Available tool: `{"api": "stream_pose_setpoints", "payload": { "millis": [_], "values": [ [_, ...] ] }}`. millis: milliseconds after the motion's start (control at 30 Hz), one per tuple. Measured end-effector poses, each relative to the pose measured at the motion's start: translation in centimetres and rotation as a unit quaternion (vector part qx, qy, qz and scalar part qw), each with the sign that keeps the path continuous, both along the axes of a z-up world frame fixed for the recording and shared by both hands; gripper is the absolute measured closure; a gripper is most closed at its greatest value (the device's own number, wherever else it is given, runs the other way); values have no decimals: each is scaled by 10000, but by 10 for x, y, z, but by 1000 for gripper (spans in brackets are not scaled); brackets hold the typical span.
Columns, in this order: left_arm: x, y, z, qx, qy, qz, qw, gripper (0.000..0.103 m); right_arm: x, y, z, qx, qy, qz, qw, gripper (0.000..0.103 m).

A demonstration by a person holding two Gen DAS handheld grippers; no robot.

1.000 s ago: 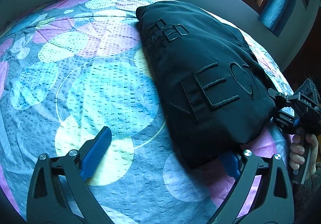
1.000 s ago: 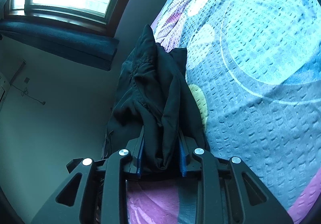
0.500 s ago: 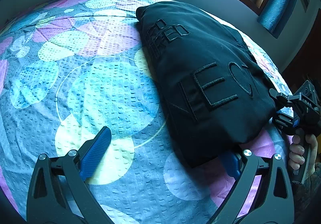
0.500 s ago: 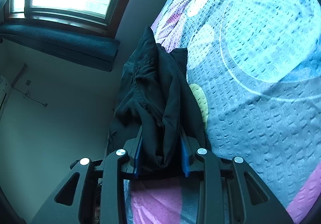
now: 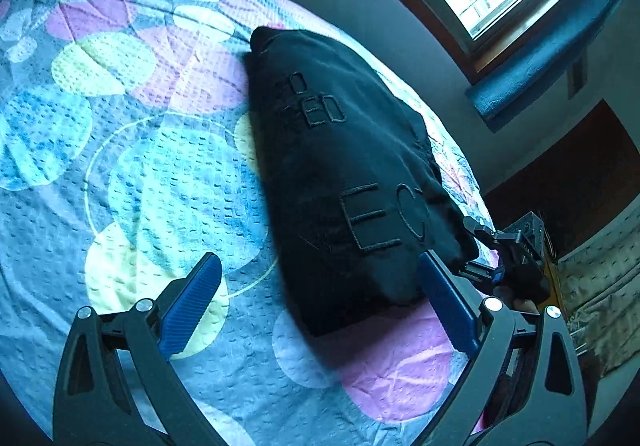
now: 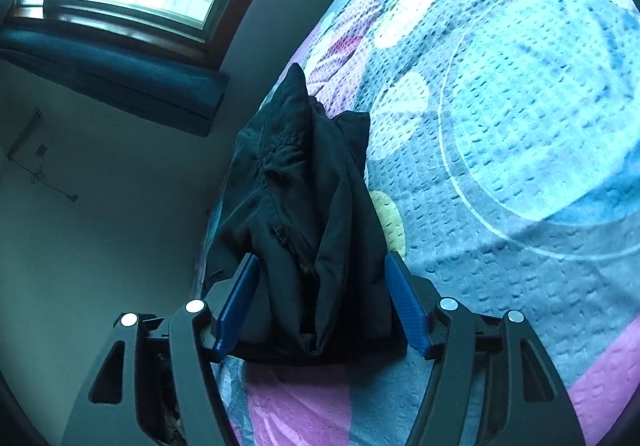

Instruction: Fold small clothes

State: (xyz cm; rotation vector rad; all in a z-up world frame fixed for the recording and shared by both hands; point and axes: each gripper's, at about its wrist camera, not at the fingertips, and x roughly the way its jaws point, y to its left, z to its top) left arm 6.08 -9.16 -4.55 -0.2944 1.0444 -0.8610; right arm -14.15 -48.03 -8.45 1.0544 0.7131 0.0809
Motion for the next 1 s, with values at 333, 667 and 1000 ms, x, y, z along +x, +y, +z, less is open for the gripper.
{"api": "stream_pose_setpoints", "payload": {
  "millis": [333, 667, 1000],
  "values": [
    [15, -34, -14, -331, 576, -409, 9970, 5, 48, 28, 5, -565, 186, 695, 9958, 26],
    [16, -58, -20, 169, 271, -692, 9971, 12, 55, 7, -4, 442, -11, 644, 9969, 29],
    [5, -58, -7, 695, -460, -644, 9944, 38, 66, 48, 7, -313, 196, 800, 9961, 71]
  ]
}}
